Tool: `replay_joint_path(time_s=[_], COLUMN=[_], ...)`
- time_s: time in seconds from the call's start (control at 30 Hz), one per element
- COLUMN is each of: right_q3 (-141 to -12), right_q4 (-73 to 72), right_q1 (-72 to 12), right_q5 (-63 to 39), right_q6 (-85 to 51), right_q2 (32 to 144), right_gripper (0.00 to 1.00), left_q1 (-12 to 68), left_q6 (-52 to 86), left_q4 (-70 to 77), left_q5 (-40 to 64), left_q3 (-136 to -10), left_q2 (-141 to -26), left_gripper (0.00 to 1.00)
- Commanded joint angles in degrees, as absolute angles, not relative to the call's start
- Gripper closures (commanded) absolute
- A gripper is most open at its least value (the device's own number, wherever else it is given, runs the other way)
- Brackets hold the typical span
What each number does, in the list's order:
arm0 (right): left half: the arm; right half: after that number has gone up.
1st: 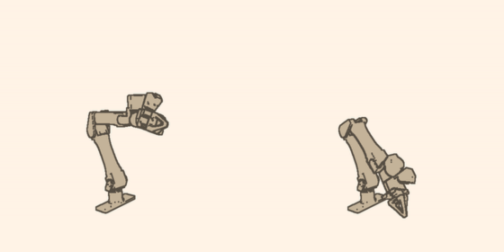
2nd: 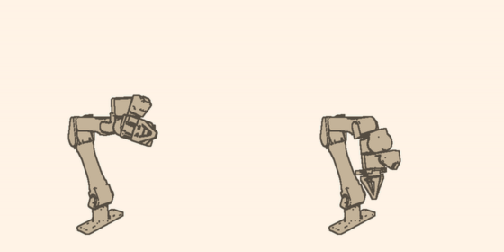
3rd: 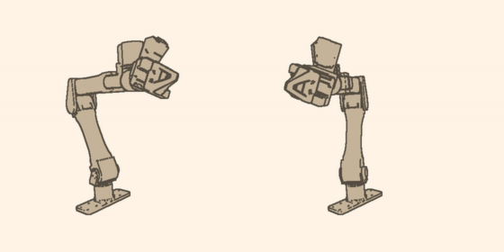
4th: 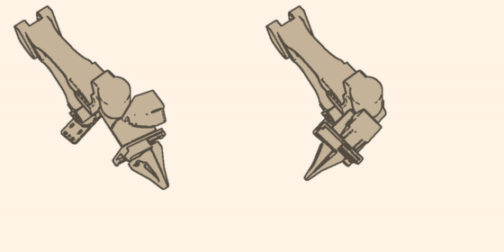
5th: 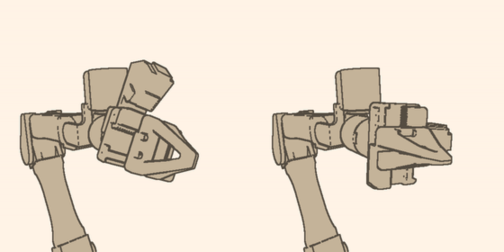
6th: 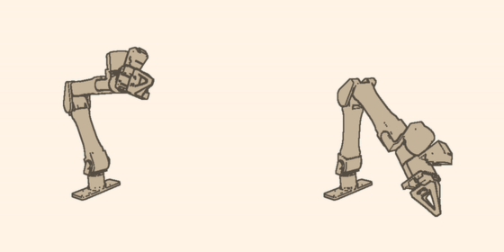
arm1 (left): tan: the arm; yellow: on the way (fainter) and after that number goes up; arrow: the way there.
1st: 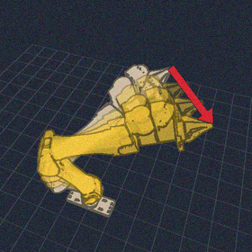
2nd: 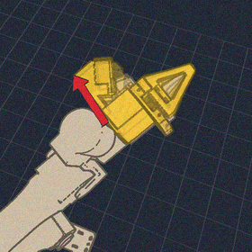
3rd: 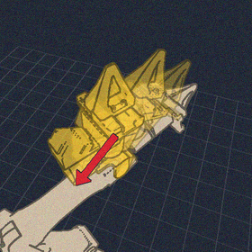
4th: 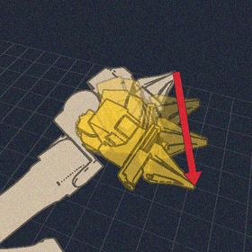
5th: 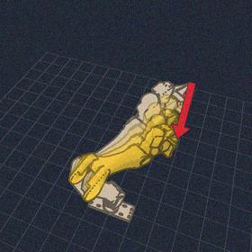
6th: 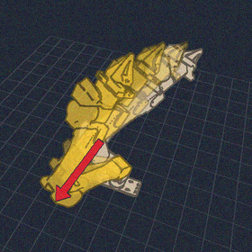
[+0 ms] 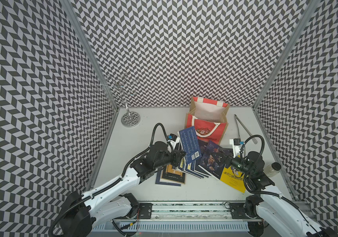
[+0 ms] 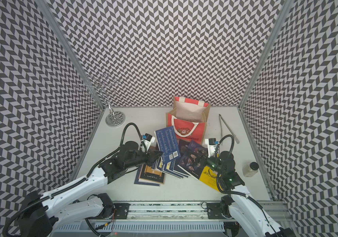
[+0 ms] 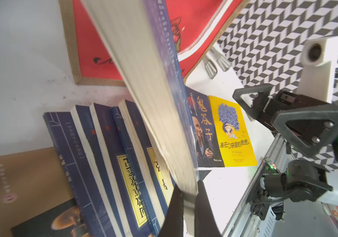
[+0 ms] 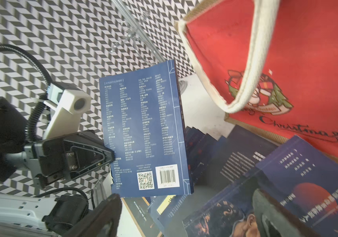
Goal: Put the books into the canvas bag
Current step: Pick up the book from the book.
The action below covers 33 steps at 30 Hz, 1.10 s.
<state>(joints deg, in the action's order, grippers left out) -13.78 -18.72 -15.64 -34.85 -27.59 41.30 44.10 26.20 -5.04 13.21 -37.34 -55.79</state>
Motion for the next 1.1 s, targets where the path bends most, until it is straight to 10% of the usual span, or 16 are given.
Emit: replay_joint_path(time_s=[0.0,1.07], right_q3=[-13.3,-22.2], right_q4=[-28.7,-31.8], right_q1=[-15.9,-27.5], right_q5=[-39.0,-45.8], right_q6=[-29.0,-23.0], right_q2=[41.2,43.4], right_gripper=[0.01,0.01], left_q1=[43.8,43.5], left_q6=[18.5,6.6], left_q4=[-4.1,-6.2], left_q5=[17.3,27.0], left_q3=[-37.2,-43.2], left_q2=[-49.3,-39.1], left_gripper=[1.00,1.00])
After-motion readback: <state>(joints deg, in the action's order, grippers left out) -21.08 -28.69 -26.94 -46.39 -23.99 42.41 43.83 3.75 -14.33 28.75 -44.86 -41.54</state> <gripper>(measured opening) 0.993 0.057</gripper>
